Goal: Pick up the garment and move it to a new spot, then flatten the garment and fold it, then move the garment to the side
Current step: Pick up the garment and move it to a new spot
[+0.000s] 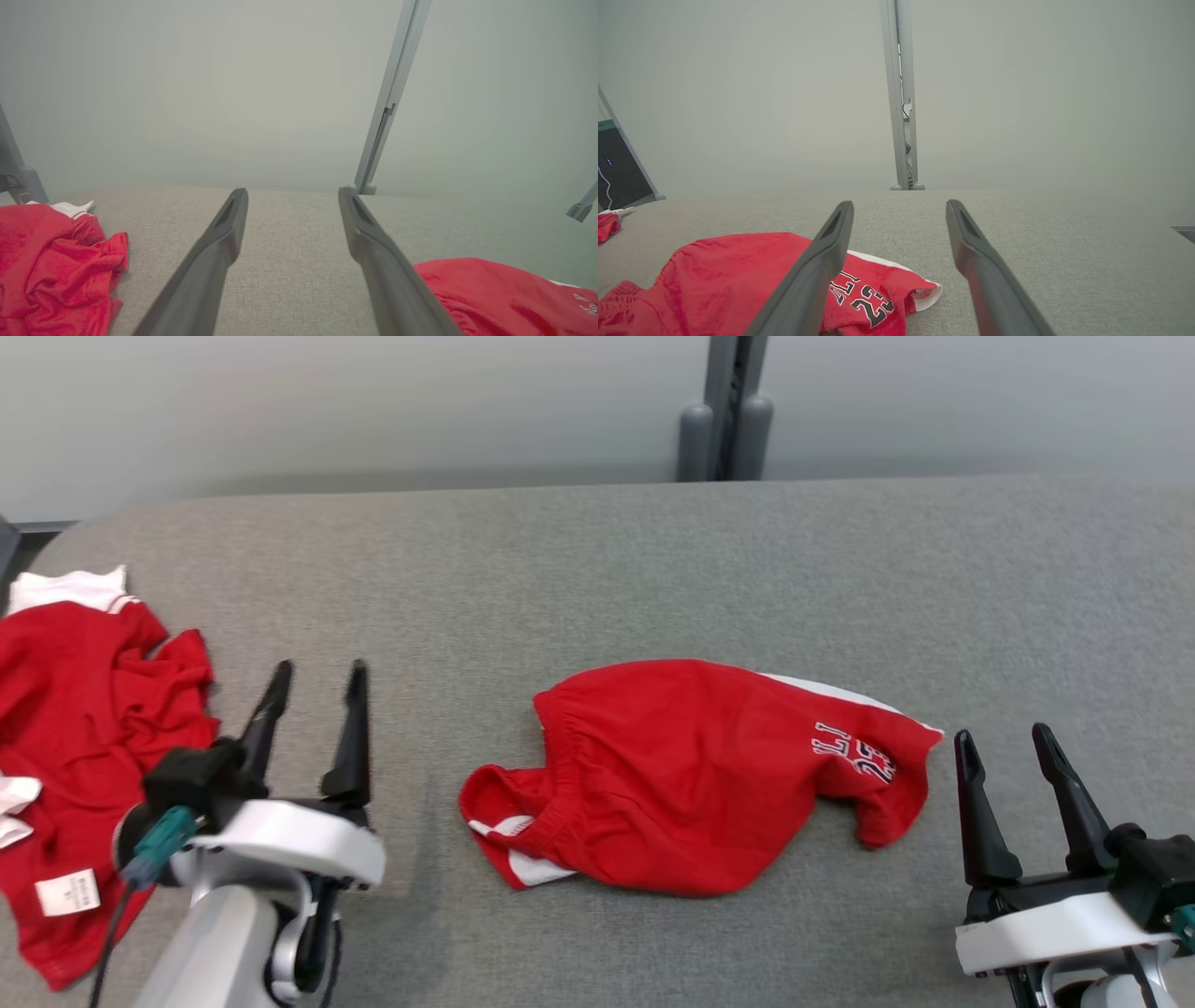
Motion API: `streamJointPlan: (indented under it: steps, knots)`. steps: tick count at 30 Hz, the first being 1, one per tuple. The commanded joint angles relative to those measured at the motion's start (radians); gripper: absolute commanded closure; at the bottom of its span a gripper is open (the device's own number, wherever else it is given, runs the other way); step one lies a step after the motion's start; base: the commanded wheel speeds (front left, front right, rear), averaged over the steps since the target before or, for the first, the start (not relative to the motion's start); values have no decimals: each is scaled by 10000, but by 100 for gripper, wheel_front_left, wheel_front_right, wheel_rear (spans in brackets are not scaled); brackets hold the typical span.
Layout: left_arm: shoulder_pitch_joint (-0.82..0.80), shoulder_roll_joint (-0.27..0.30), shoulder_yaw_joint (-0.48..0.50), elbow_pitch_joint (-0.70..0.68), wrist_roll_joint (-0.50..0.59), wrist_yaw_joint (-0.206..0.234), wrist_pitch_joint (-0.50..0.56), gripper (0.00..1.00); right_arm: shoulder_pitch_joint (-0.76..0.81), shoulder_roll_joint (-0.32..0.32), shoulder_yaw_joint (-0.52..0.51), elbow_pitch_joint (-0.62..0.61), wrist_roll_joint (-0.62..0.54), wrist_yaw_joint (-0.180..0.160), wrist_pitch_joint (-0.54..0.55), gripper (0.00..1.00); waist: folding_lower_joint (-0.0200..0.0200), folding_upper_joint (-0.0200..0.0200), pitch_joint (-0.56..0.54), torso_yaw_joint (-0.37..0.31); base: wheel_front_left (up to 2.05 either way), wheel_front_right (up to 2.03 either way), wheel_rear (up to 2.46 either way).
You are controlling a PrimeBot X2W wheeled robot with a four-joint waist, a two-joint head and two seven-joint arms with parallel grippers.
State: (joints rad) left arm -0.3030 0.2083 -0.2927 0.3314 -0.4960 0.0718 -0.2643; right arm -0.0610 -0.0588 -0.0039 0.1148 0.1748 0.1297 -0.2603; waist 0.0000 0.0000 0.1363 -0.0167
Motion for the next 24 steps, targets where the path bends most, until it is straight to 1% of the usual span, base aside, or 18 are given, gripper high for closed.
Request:
streamJointPlan:
  steps: [1,5,9,12,17,24]
  knots:
    - [118,54,83,-73,-33,41,-12,0,110,-52,-51,51,-60,19,-51,0,0,0,-194,231,0,0,0]
    - [794,334,695,-576,-59,-81,-15,0,214,-62,-10,128,-91,19,-51,0,0,0,-421,457,0,0,0]
    - [1541,477,992,-1170,102,-162,-19,0,346,-89,7,189,-116,19,-51,0,0,0,-711,565,0,0,0]
    - [2280,524,889,-1695,409,-57,-18,0,604,-110,10,254,-102,19,-33,0,0,0,-1048,604,0,0,0]
    - [2978,587,597,-2158,803,154,17,0,962,-103,-42,244,-133,19,77,0,0,0,-1414,572,0,0,0]
    - [3616,748,384,-2504,930,341,257,0,1389,-66,-128,59,-207,20,226,0,0,0,-1669,509,0,0,0]
